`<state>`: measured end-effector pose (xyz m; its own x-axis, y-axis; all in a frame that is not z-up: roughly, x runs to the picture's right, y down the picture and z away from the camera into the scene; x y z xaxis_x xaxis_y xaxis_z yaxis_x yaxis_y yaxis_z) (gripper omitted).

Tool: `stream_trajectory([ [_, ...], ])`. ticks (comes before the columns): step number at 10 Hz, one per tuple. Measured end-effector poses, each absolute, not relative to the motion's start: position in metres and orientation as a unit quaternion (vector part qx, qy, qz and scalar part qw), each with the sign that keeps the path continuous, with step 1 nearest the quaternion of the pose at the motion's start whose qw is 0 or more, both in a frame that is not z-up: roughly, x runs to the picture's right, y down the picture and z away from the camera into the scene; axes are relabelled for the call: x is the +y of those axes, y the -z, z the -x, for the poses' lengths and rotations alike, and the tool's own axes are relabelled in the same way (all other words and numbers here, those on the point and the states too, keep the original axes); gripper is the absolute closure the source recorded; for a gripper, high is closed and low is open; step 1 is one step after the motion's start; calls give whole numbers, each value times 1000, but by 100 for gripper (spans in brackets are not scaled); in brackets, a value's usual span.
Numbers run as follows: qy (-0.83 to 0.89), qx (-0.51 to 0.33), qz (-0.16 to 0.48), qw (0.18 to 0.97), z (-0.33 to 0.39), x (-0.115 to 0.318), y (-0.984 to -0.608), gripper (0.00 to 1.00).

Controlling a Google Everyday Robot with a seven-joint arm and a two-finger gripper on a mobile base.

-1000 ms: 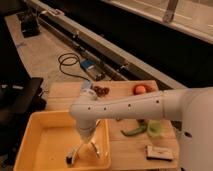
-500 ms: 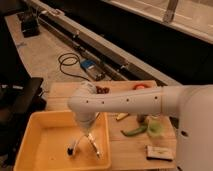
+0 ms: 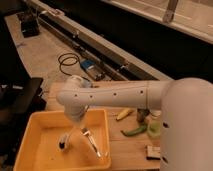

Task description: Wipe tray with brush

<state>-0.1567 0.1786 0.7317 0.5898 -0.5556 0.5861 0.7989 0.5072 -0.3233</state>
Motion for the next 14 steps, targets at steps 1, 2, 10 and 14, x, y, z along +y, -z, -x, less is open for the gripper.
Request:
stream_trajectory([
  [1,404,-220,289,840,164,184,-731,100],
  [2,402,-231,289,838,169,191,-731,100],
  [10,347,-251,332,840,139,256,-725,100],
  [14,320,-197,342,861,90,241,-726,100],
])
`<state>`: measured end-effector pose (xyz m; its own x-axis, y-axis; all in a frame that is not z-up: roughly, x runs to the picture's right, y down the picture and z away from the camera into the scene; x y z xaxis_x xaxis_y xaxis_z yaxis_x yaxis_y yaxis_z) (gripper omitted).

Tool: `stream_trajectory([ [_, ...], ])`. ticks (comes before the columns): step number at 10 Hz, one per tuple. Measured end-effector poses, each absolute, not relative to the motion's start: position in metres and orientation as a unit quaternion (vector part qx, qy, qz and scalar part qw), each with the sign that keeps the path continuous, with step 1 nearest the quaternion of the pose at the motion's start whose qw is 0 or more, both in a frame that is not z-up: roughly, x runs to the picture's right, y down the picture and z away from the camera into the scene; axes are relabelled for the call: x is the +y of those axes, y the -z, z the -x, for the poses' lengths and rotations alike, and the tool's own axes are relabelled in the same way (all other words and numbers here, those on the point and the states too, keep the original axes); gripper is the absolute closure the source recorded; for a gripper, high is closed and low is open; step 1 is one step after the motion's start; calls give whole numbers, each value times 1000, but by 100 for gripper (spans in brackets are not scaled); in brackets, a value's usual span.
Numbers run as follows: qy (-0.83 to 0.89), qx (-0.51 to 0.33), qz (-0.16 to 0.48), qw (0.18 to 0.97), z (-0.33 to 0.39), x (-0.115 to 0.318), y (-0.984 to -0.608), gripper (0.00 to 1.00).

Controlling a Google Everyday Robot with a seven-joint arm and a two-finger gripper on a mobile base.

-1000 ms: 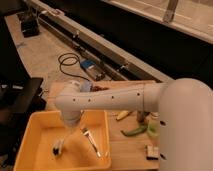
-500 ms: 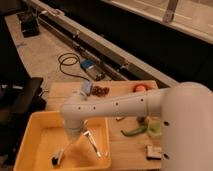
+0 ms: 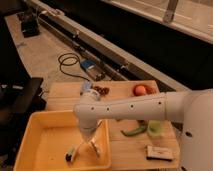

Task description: Wipe tray with brush

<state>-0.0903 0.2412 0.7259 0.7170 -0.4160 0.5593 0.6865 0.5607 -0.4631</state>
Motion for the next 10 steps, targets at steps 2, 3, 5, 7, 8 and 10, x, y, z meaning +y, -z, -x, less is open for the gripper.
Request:
stream_trajectory([
  [2,322,-186,336,865,88,225,-731,100],
  [3,327,-182,332,866,89,216,-734,100],
  [5,343,-183,319,865,103,201,-735,100],
  [7,364,-193,309,857,130,198,-734,100],
  [8,374,-203,306,852,145,202,-733,100],
  [10,383,-222,303,844,162,214,-728,100],
])
